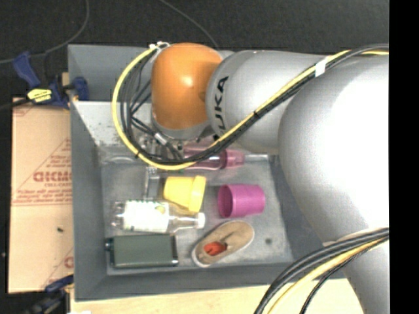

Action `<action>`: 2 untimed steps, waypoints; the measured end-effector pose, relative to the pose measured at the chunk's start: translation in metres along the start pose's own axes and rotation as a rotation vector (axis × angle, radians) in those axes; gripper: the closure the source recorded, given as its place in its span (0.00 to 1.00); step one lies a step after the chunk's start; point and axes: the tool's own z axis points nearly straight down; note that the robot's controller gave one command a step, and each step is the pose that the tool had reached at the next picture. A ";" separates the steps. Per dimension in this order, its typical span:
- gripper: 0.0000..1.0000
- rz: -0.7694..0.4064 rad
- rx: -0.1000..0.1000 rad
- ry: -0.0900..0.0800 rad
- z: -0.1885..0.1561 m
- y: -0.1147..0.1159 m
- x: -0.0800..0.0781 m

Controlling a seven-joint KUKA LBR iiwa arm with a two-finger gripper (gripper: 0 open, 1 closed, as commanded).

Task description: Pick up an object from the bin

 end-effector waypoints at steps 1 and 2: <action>0.00 0.004 -0.001 -0.007 -0.005 -0.001 -0.002; 0.00 -0.065 0.000 -0.001 0.010 -0.015 0.072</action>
Offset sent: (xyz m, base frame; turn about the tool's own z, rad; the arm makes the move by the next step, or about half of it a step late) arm -0.0728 -0.0137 -0.0096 -0.0680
